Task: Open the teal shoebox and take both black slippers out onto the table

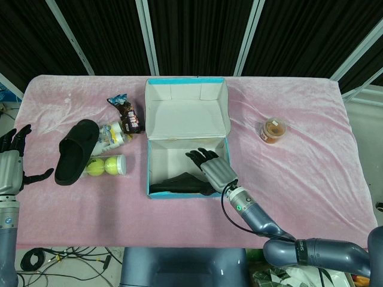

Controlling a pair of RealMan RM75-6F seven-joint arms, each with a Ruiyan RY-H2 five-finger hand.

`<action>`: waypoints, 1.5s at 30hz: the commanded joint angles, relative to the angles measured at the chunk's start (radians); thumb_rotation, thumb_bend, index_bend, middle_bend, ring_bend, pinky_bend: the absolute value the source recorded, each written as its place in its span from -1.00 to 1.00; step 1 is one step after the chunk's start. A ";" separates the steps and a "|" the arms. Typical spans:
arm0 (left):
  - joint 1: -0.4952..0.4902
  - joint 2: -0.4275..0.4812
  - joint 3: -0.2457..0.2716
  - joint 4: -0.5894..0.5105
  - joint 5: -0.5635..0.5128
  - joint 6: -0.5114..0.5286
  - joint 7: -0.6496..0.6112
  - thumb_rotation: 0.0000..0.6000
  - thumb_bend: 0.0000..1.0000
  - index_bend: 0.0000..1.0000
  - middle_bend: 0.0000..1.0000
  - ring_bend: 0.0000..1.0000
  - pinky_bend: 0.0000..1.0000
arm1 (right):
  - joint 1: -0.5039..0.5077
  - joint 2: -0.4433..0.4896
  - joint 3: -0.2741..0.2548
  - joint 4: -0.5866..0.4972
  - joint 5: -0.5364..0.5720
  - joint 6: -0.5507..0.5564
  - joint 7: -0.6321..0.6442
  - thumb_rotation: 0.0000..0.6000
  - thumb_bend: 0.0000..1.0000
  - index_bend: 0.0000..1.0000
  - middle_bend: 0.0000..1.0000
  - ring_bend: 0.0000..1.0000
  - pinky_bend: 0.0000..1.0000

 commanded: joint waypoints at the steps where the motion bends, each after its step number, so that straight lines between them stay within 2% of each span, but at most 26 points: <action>1: 0.000 -0.004 -0.003 0.008 -0.003 -0.008 -0.004 1.00 -1.00 -0.90 -0.72 -0.96 -0.88 | 0.014 -0.001 -0.005 0.004 0.023 -0.001 -0.004 1.00 -0.87 -1.00 -0.82 -1.00 -0.72; 13: 0.002 -0.013 -0.014 0.023 -0.007 -0.025 -0.017 1.00 -1.00 -0.90 -0.72 -0.96 -0.88 | 0.063 -0.020 -0.036 0.019 0.084 -0.006 -0.029 1.00 -0.87 -1.00 -0.82 -1.00 -0.72; 18: 0.008 -0.017 -0.012 0.028 -0.002 -0.027 -0.029 1.00 -1.00 -0.90 -0.73 -0.96 -0.88 | 0.089 -0.038 -0.043 0.054 0.110 -0.011 -0.038 1.00 -0.77 -0.94 -0.73 -1.00 -0.72; 30: 0.039 -0.009 -0.011 0.034 0.015 -0.011 -0.066 1.00 -1.00 -0.90 -0.74 -0.96 -0.88 | 0.129 -0.067 -0.106 0.129 0.154 -0.054 -0.070 1.00 -0.55 -0.51 -0.44 -0.96 -0.72; 33: 0.045 -0.007 -0.010 0.030 0.022 -0.004 -0.070 1.00 -1.00 -0.90 -0.74 -0.96 -0.88 | 0.138 -0.073 -0.116 0.136 0.155 -0.062 -0.073 1.00 -0.38 -0.32 -0.34 -0.88 -0.68; 38: 0.058 -0.002 -0.007 0.025 0.031 0.003 -0.081 1.00 -1.00 -0.90 -0.74 -0.96 -0.88 | 0.139 -0.086 -0.113 0.151 0.106 -0.064 -0.037 1.00 0.12 0.20 -0.01 -0.60 -0.56; 41: 0.066 0.001 -0.002 0.024 0.032 0.000 -0.087 1.00 -1.00 -0.90 -0.74 -0.96 -0.88 | 0.131 -0.087 -0.100 0.161 0.057 -0.068 0.017 1.00 0.23 0.30 0.07 -0.51 -0.51; 45: 0.073 0.000 0.005 0.028 0.031 -0.009 -0.093 1.00 -1.00 -0.90 -0.74 -0.96 -0.88 | 0.113 -0.074 -0.074 0.170 -0.017 -0.086 0.126 1.00 0.24 0.34 0.08 -0.49 -0.50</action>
